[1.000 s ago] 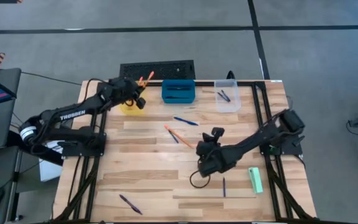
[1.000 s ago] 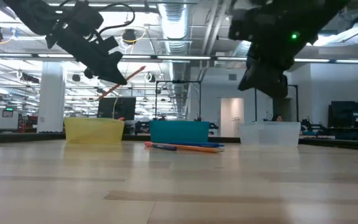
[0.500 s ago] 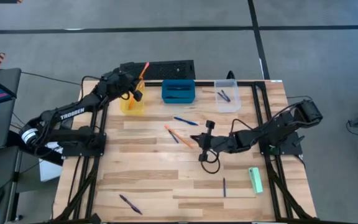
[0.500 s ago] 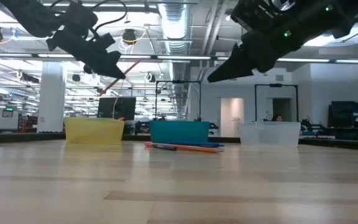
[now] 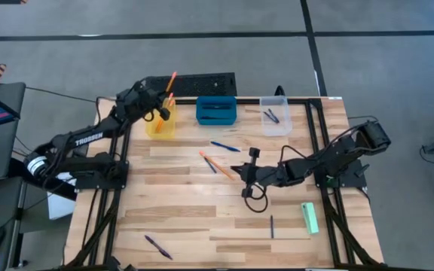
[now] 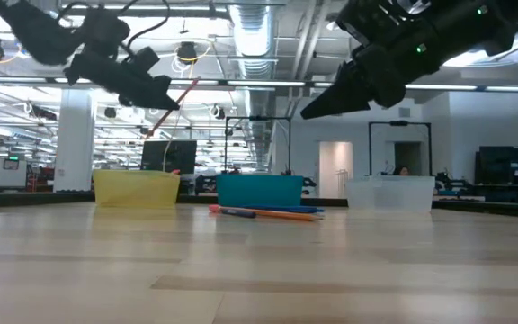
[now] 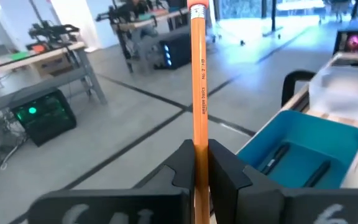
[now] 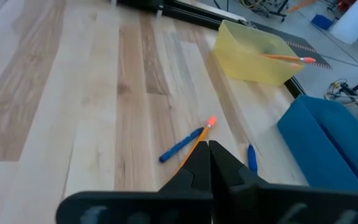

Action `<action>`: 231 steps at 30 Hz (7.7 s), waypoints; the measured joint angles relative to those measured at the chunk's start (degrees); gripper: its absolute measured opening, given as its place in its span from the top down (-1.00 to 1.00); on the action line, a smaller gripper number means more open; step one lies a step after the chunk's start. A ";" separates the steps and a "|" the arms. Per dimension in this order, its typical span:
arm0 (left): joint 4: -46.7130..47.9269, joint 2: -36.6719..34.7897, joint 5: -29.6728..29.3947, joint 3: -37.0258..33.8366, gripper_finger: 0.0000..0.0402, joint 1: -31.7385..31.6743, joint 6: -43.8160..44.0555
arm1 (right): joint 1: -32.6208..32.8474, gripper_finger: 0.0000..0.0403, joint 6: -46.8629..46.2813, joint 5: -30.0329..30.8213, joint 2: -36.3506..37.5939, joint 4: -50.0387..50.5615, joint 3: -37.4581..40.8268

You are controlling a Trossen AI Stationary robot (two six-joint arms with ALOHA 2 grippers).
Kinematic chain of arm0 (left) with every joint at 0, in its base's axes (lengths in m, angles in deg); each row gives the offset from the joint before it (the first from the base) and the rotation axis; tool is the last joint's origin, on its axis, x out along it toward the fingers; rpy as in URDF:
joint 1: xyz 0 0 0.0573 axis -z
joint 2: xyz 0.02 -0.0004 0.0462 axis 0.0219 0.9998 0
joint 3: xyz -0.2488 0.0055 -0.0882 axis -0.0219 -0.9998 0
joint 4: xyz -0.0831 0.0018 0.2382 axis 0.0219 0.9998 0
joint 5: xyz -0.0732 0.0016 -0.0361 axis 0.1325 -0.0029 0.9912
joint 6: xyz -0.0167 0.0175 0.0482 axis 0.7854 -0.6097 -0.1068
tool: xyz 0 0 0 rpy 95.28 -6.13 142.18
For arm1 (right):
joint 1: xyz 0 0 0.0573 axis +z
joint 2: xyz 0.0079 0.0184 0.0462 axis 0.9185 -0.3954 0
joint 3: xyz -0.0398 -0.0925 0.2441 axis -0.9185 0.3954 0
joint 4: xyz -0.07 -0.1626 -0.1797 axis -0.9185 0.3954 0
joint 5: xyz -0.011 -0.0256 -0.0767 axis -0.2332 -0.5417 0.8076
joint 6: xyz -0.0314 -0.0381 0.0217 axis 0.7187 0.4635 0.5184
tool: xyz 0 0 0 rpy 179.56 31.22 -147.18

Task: Sort crayons/erasers/pens/pencils in bins
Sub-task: Put the orange pencil into the transparent yellow bin, then put the blue pen into the transparent blue bin

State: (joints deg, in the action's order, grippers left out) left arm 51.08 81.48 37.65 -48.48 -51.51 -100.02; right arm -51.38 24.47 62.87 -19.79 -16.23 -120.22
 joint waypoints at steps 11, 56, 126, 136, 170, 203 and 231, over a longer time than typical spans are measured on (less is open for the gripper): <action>-5.39 0.02 1.11 -6.40 0.95 -4.18 2.00 | 0.00 0.99 1.95 0.09 0.00 -1.50 -0.01; 5.82 11.28 0.87 -6.38 0.92 -3.68 5.79 | -1.22 0.99 4.08 -0.13 -0.04 -2.33 -0.07; -29.56 0.92 13.90 -15.37 1.00 21.70 4.09 | -29.86 -0.12 -7.24 -29.79 -18.95 45.90 -30.17; -28.34 0.92 13.90 -15.37 1.00 21.76 5.91 | -30.16 -0.10 -6.82 -30.05 -27.43 49.85 -36.38; -27.21 0.92 13.96 -15.32 1.00 21.87 6.74 | -31.19 0.67 -3.68 -30.54 -27.87 54.28 -37.19; -27.66 0.92 13.58 -15.30 1.00 21.89 6.72 | -41.15 0.67 9.98 -25.30 -27.49 54.14 -56.63; -27.52 0.92 13.80 -15.30 1.00 21.92 6.73 | -44.72 0.67 11.77 -30.42 -38.80 53.83 -59.21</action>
State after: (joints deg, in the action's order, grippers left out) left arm 23.56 82.40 51.45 -63.78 -29.59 -93.29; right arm -96.10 36.23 32.45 -58.59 37.60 -179.43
